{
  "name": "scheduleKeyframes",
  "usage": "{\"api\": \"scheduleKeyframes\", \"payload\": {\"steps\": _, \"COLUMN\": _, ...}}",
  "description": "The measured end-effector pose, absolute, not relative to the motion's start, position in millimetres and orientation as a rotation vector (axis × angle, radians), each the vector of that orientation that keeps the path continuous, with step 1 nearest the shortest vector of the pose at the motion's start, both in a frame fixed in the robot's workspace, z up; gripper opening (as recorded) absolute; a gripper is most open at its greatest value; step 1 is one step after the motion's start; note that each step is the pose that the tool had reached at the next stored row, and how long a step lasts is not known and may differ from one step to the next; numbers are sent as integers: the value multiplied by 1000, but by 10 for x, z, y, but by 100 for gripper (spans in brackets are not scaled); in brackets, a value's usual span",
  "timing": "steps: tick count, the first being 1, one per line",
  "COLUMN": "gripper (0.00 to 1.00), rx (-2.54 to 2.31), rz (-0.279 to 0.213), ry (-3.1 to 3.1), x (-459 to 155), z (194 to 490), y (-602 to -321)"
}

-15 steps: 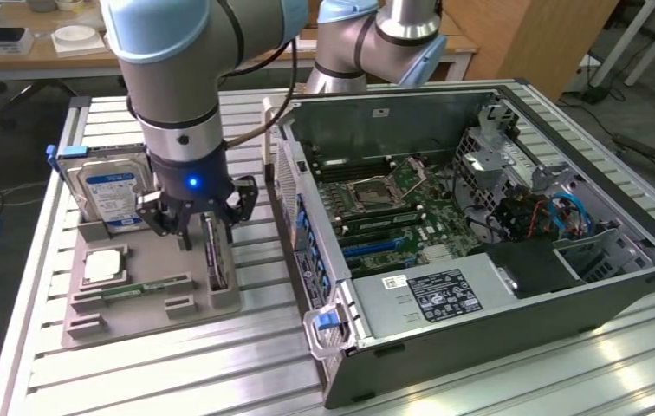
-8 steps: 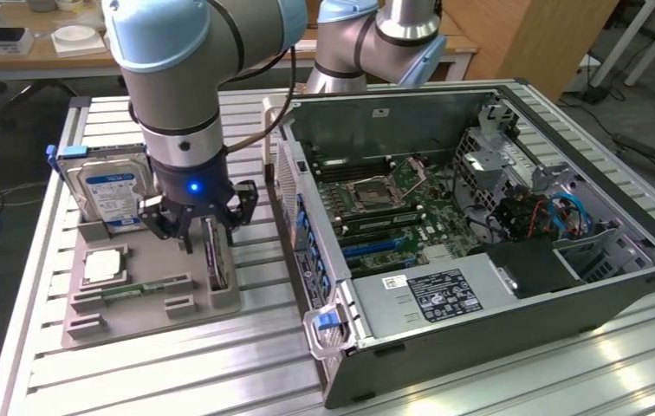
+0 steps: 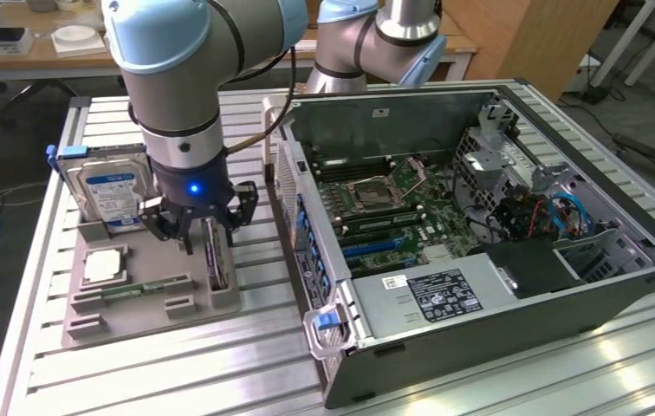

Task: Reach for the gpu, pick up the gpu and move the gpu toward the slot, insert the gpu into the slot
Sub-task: 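Pick up the gpu and move the gpu toward the slot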

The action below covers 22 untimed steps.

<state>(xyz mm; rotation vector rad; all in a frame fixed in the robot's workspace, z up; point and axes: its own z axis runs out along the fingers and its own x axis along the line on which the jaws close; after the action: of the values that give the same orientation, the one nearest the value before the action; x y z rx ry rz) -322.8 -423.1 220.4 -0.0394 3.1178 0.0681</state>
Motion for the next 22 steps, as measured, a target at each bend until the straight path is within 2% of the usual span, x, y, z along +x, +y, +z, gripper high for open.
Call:
{"api": "scheduleKeyframes", "payload": {"steps": 11, "gripper": 57, "rx": -39, "rz": 68, "ry": 3118, "x": -3228, "z": 2204, "y": -4231}}
{"api": "scheduleKeyframes", "payload": {"steps": 12, "gripper": 51, "rx": -39, "rz": 68, "ry": 3118, "x": -3228, "z": 2204, "y": -4231}}
{"api": "scheduleKeyframes", "payload": {"steps": 22, "gripper": 51, "rx": -39, "rz": 68, "ry": 3118, "x": -3227, "z": 2212, "y": -4230}}
